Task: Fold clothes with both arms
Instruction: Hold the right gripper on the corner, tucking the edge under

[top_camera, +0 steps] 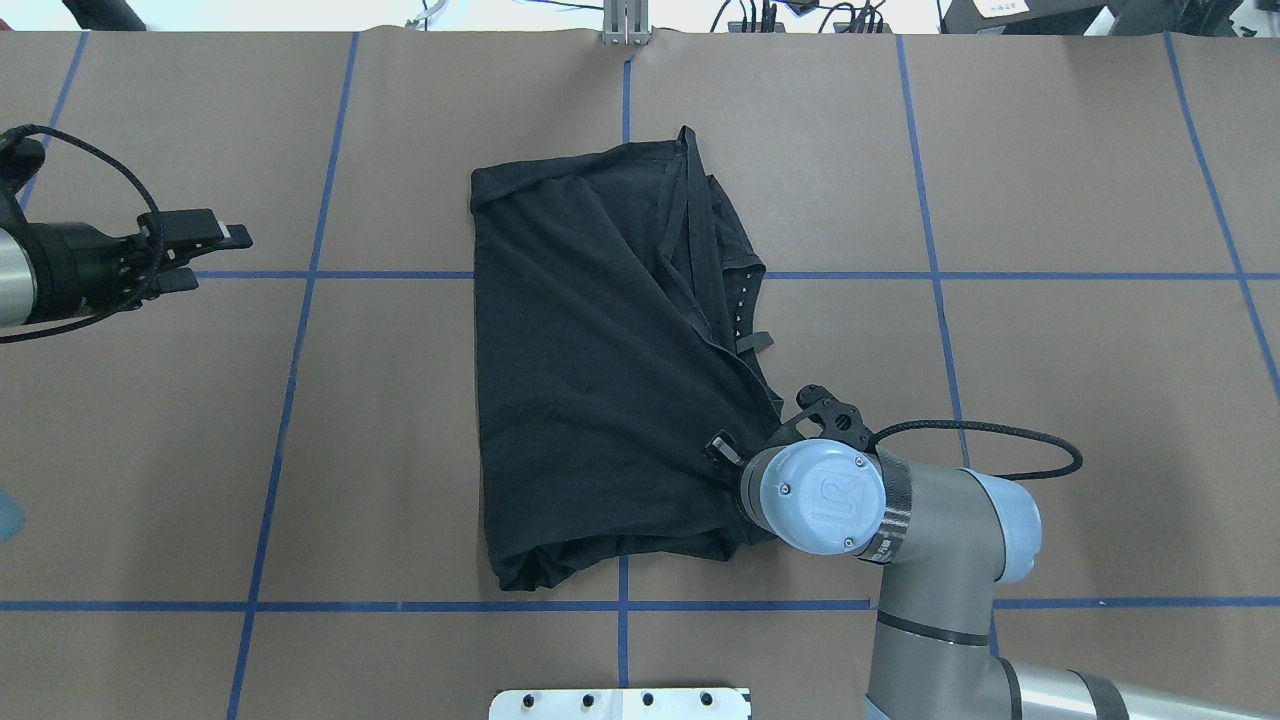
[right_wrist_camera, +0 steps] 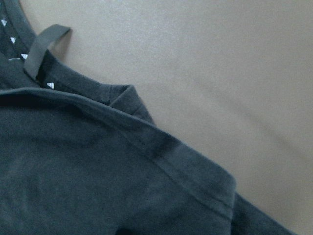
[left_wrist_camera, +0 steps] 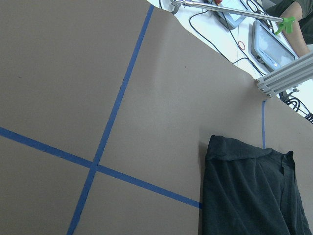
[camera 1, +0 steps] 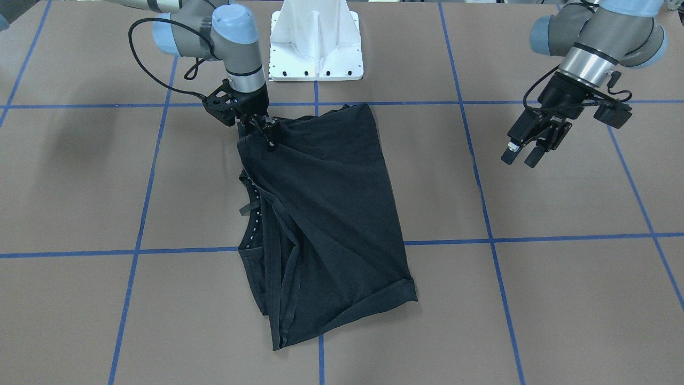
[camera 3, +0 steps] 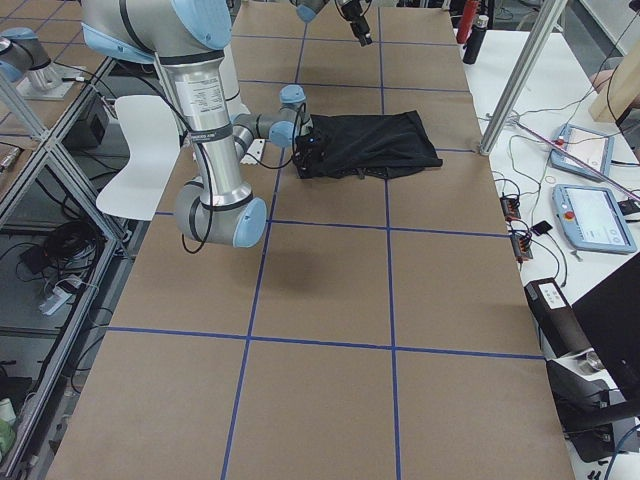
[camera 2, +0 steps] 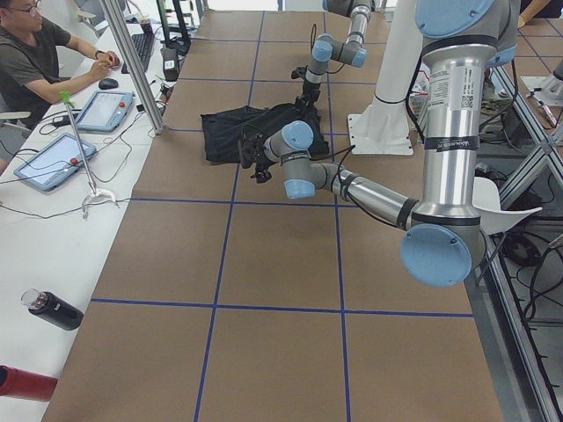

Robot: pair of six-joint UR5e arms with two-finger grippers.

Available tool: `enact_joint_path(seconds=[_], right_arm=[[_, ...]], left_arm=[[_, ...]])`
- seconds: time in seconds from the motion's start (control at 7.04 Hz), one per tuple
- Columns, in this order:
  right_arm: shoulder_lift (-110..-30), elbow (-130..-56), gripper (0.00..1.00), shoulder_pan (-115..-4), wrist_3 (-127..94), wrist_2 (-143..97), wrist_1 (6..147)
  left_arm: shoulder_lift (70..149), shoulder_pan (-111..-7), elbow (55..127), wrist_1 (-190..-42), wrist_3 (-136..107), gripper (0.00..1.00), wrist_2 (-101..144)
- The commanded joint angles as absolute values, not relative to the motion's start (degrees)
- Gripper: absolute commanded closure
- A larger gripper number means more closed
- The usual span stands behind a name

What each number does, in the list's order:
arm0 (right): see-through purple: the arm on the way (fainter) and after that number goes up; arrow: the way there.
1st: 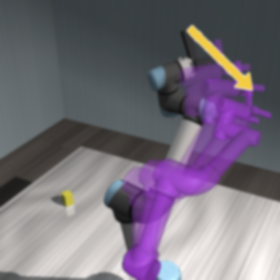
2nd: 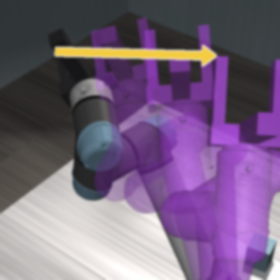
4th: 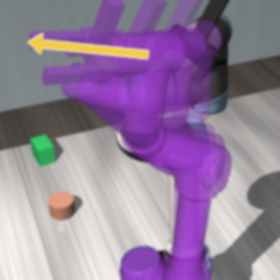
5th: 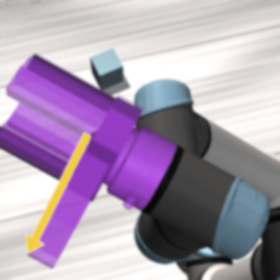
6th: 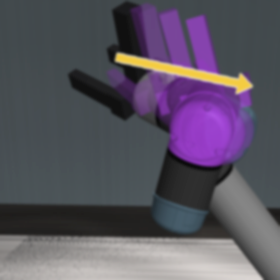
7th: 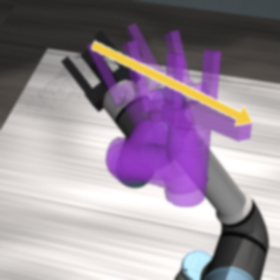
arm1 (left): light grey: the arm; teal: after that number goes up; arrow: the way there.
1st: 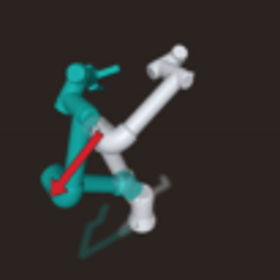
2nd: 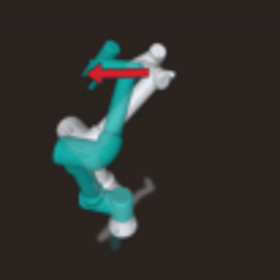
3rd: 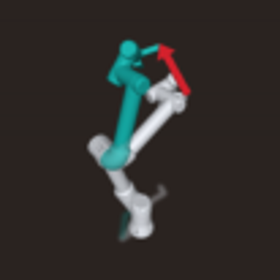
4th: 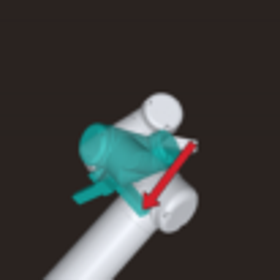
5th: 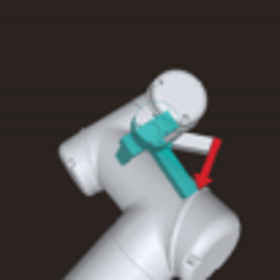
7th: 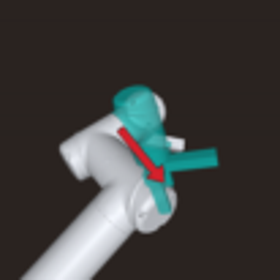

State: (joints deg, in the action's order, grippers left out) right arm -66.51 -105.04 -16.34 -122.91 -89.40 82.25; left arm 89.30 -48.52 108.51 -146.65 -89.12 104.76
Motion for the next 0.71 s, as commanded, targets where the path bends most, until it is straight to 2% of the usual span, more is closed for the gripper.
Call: enact_joint_path(seconds=[0.0, 0.57], right_arm=[[-66.4, -105.1, 1.0, -16.3, -122.5, -89.5, 82.2], [-66.2, -106.6, 1.0, -16.9, -122.0, -90.3, 82.2]], left_arm=[[89.3, -48.5, 108.6, -146.7, -89.1, 0.0, 104.8], [89.3, -48.5, 108.7, -146.7, -89.5, 0.0, 104.8]])
